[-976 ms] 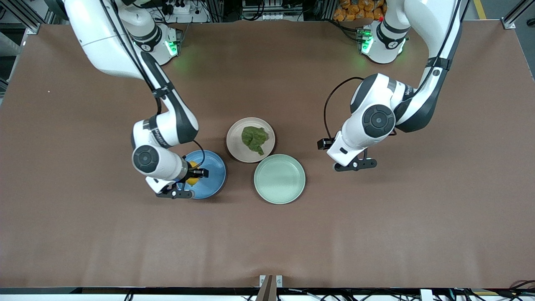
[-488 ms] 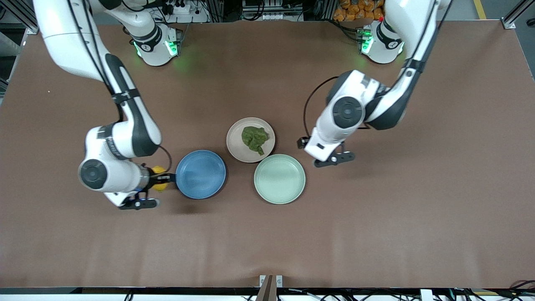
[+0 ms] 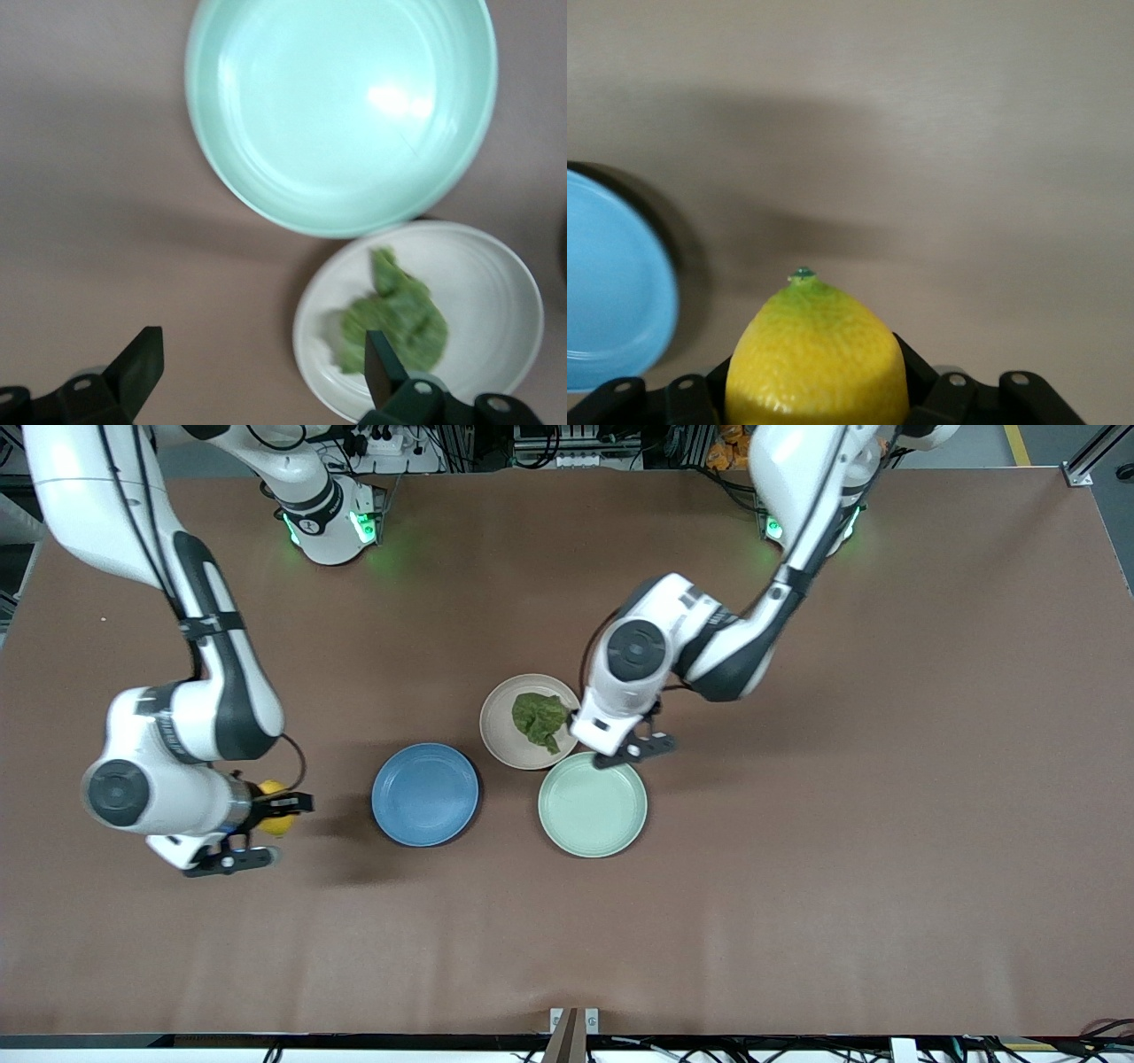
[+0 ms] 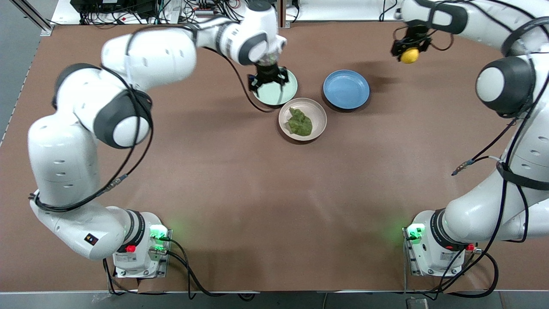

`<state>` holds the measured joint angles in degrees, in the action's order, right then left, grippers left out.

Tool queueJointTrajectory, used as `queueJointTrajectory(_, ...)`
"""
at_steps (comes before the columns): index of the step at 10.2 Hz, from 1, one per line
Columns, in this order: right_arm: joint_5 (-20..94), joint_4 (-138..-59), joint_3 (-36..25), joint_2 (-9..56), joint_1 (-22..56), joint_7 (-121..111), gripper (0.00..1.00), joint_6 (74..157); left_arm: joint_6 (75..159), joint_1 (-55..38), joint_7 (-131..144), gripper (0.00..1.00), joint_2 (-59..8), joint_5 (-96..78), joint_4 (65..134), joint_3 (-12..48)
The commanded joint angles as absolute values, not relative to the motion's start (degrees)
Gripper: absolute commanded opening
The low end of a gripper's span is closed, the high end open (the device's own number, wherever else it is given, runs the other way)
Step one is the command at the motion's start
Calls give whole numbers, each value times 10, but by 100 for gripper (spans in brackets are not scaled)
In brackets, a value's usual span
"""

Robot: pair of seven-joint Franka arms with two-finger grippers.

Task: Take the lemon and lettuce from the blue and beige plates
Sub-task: 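Lift the lemon with the right gripper while the left gripper reaches lettuce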

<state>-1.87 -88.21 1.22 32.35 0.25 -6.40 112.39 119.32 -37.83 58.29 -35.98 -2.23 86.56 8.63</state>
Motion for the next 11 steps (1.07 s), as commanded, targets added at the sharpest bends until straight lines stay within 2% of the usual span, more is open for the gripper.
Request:
queueJointTrajectory(1, -27, -907, 22, 283, -49, -96, 10, 1116, 1259, -409, 629, 100, -389, -5, 844, 78)
queueJointTrajectory(3, -27, -930, 22, 278, -66, -97, 10, 1122, 1301, -443, 672, 100, -405, 11, 844, 74)
queueJointTrajectory(5, -27, -960, 22, 277, -67, -96, 10, 1156, 1304, -456, 689, 100, -426, 48, 846, 70)
queueJointTrajectory(11, -26, -1100, 24, 267, -65, -96, 11, 1336, 1339, -494, 690, 100, -481, 49, 844, 54)
